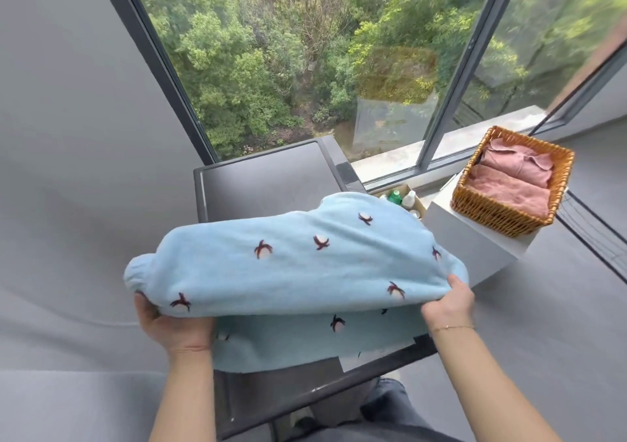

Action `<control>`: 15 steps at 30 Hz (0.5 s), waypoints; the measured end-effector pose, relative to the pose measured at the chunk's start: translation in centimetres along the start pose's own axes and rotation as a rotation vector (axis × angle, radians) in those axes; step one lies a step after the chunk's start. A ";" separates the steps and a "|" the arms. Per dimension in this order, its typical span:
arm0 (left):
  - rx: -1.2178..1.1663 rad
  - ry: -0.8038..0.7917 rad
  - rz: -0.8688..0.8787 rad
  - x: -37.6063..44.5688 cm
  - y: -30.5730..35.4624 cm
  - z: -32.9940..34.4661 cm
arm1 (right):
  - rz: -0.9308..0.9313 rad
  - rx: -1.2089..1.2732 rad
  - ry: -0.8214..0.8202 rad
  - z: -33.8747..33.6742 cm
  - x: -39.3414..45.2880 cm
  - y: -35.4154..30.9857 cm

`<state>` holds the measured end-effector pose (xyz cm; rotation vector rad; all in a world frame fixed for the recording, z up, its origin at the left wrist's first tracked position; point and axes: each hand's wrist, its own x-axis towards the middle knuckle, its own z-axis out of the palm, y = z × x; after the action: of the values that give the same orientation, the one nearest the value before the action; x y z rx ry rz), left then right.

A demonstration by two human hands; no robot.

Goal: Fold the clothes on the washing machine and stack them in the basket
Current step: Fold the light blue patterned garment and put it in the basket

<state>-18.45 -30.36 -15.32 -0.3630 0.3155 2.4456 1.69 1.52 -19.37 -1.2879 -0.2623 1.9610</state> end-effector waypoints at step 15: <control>0.152 -0.060 0.137 -1.0 1.7 -3.7 | -0.019 -0.318 0.165 -0.9 -4.6 5.6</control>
<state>-18.08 -33.32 -18.21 -0.2072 0.5124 2.5408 0.69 -5.77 -19.61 -1.6341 -0.5184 1.8337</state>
